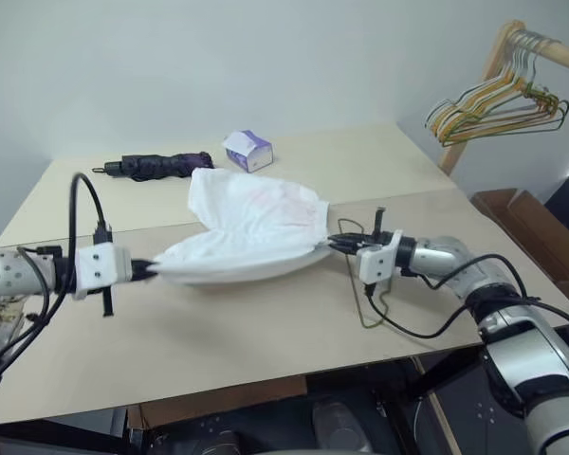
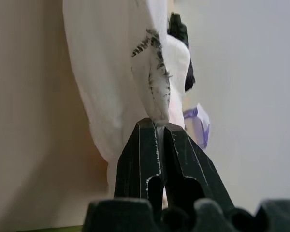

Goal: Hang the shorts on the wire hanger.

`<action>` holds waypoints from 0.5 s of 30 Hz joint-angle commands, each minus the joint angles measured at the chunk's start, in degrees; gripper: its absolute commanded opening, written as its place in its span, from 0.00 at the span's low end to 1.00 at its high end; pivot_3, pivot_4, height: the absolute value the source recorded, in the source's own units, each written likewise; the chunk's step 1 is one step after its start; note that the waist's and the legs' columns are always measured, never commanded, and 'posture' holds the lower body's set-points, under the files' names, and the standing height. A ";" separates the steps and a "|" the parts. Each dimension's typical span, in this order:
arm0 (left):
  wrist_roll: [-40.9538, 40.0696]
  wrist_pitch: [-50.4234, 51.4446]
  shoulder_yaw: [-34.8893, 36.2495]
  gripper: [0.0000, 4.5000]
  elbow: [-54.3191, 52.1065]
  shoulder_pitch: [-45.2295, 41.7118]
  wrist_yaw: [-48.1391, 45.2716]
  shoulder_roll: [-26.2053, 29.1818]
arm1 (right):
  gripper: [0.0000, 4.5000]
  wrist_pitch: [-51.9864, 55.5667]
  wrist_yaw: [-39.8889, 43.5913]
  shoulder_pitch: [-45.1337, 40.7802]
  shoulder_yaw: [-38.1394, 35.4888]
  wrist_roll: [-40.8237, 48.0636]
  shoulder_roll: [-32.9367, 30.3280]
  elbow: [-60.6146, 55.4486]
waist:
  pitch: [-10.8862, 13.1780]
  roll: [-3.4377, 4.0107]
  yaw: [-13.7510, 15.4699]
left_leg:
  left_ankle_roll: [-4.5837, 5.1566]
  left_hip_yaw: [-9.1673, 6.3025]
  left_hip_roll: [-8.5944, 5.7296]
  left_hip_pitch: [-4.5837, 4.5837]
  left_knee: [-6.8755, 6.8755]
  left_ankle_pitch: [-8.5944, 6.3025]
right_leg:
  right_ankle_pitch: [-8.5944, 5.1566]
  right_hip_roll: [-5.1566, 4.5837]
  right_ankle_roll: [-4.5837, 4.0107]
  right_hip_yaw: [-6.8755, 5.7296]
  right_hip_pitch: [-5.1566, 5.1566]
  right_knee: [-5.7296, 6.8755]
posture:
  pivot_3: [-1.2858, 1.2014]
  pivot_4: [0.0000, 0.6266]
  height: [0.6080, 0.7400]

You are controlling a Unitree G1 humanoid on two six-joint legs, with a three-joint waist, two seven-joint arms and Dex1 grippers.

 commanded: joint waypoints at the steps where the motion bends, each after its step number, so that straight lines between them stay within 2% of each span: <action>1: -1.77 6.43 3.79 0.00 -5.90 5.15 -5.93 6.11 | 0.00 1.07 -1.79 3.17 -1.81 -2.76 -3.59 -3.79 | 0.00 0.00 0.40 | 0.02 0.02 0.01 0.09 -0.02 -0.02 | -0.07 0.00 -0.09 0.00 0.07 0.00 | 0.46 0.00 1.00; 6: -2.14 9.08 4.43 0.00 -12.65 12.00 -11.60 9.86 | 0.00 3.13 -4.96 7.26 -3.11 -6.62 -5.20 -8.93 | 0.00 0.00 1.11 | 0.05 0.09 0.01 0.05 -0.05 -0.04 | -0.12 0.00 -0.15 0.05 0.00 -0.02 | 0.45 0.00 1.00; 11: -3.64 11.91 6.02 0.00 -19.16 16.64 -12.84 9.67 | 0.00 4.45 -5.07 12.31 -4.00 -6.39 -7.19 -15.56 | 0.02 -0.04 1.42 | 0.07 0.09 0.01 0.02 -0.01 -0.05 | -0.12 -0.01 -0.14 0.05 0.03 -0.06 | 0.44 0.00 1.00; 15: -5.40 13.33 7.87 0.00 -24.37 21.87 -14.36 8.58 | 0.00 6.65 -2.27 19.58 -4.91 -2.19 -9.66 -23.88 | 0.03 -0.05 1.82 | 0.13 0.10 0.01 -0.03 -0.01 -0.10 | -0.14 -0.01 -0.17 0.05 0.04 -0.15 | 0.44 0.00 1.00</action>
